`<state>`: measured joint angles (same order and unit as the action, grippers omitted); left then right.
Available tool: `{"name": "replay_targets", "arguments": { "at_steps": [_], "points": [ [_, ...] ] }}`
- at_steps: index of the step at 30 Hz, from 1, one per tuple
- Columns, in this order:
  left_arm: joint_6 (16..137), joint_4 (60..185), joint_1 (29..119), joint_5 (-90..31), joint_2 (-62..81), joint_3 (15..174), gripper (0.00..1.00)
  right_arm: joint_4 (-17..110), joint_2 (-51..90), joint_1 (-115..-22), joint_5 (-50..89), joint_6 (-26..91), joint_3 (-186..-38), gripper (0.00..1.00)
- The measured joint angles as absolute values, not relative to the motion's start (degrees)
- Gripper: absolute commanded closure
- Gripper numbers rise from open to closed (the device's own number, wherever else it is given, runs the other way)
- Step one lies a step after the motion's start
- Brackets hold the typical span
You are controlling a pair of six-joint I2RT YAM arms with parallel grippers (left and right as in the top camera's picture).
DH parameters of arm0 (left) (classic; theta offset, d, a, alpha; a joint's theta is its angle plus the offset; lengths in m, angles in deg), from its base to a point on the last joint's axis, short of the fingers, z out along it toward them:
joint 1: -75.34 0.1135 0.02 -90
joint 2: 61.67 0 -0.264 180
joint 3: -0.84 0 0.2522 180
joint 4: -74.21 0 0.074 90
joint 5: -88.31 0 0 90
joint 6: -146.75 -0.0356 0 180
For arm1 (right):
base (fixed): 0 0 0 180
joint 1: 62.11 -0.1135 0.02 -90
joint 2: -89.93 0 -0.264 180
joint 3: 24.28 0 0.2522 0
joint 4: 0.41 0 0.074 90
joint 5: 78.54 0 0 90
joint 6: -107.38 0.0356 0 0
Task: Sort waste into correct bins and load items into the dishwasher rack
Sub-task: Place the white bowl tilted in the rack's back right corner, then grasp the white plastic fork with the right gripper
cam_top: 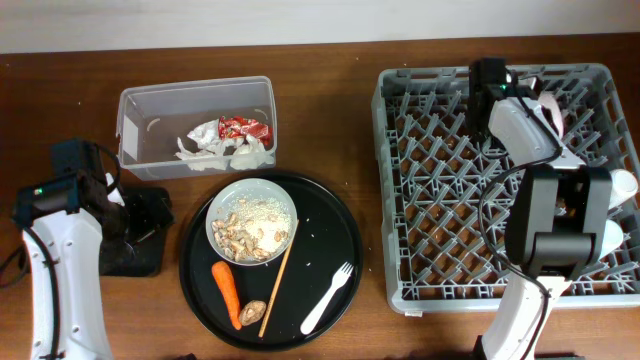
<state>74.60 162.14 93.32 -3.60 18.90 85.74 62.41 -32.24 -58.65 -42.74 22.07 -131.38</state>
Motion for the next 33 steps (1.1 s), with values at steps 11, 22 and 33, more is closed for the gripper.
{"name": "replay_targets", "arguments": {
  "at_steps": [11, 22, 33],
  "points": [
    [74.60, 162.10, 93.32, -3.60, 18.90, 85.74, 0.01, 71.07, -10.80, -58.80, -17.43, 24.71, -131.30, 0.02],
    [74.60, 161.66, 93.32, -3.60, 18.90, 85.74, 0.01, 89.03, -1.25, -74.28, 26.00, 17.34, -131.32, 0.00],
    [74.60, 161.64, 93.32, -3.60, 18.90, 85.74, 0.01, 78.89, -8.61, -103.30, 28.10, 39.66, -115.91, 0.08]
  ]
}}
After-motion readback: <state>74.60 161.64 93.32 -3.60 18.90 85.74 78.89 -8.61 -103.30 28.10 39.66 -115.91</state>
